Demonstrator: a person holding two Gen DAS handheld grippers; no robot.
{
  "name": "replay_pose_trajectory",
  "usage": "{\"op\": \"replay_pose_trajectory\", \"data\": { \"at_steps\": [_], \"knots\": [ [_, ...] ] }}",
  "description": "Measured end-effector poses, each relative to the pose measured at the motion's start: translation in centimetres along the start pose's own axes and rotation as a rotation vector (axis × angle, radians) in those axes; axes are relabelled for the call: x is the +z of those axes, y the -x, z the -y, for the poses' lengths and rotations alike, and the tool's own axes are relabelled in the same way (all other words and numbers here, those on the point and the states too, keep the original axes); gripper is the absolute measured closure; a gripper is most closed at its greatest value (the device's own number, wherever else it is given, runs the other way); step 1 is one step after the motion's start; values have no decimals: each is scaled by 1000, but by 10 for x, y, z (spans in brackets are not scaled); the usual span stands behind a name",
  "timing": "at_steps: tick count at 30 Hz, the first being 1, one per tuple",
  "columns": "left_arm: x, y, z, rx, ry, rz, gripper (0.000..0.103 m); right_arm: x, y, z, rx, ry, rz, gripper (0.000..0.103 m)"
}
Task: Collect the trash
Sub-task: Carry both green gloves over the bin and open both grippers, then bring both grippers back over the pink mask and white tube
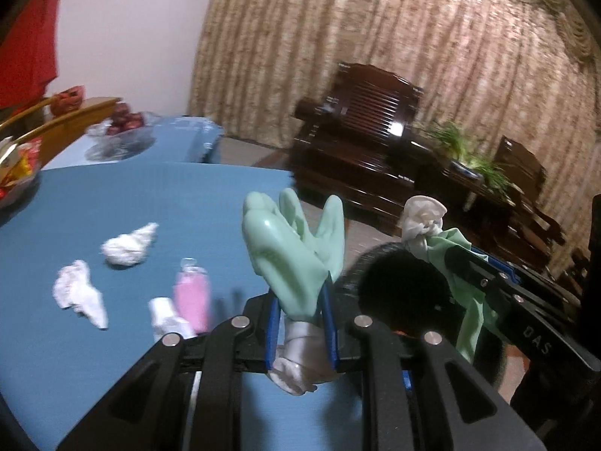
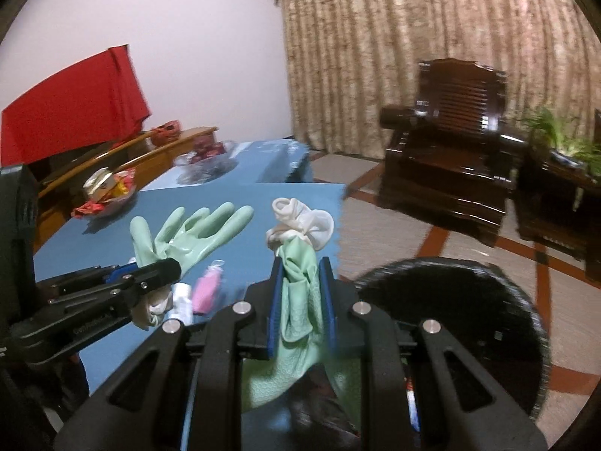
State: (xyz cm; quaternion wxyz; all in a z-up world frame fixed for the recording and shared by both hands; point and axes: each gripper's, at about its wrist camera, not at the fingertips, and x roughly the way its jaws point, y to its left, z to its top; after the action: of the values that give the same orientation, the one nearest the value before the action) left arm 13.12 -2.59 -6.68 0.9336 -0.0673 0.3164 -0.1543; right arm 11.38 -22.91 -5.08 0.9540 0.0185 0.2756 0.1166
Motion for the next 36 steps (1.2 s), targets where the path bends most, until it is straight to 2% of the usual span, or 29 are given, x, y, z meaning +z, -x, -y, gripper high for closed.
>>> {"op": "replay_pose_trajectory", "data": {
  "at_steps": [8, 15, 17, 20, 21, 22, 24, 26, 27, 29, 31, 36],
  "knots": [
    [-3, -38, 62, -107, -85, -59, 83, -24, 17, 60, -140, -57, -22, 85],
    [-5, -72, 107, -179, -132, -113, 83, -47, 16, 100, -217, -100, -54, 85],
    [-6, -80, 115, -212, -135, -137, 79, -51, 14, 107, -230, -109, -63, 82],
    [-5, -90, 119, -244, -120, -167, 64, -61, 13, 118, -265, -122, -76, 69],
    [-5, -91, 120, -242, -121, -168, 60, -63, 13, 121, -271, -126, -79, 59],
    [-5, -90, 119, -239, -123, -160, 52, -65, 14, 123, -282, -132, -79, 45],
    [-4, -86, 117, -227, -131, -138, 44, -69, 17, 128, -296, -152, -71, 33],
    [-4, -80, 112, -203, -134, -117, 26, -70, 20, 129, -300, -159, -61, 20],
    [-3, -76, 108, -188, -131, -98, 23, -70, 22, 128, -306, -161, -54, 10],
    [-2, -69, 101, -163, -132, -82, 13, -70, 26, 124, -302, -160, -35, 9],
    [-3, -60, 91, -120, -129, -62, 9, -68, 28, 119, -281, -161, -31, 5],
    [-8, -37, 58, -53, -99, -43, 6, -58, 29, 95, -208, -153, -3, 5]
  ]
}}
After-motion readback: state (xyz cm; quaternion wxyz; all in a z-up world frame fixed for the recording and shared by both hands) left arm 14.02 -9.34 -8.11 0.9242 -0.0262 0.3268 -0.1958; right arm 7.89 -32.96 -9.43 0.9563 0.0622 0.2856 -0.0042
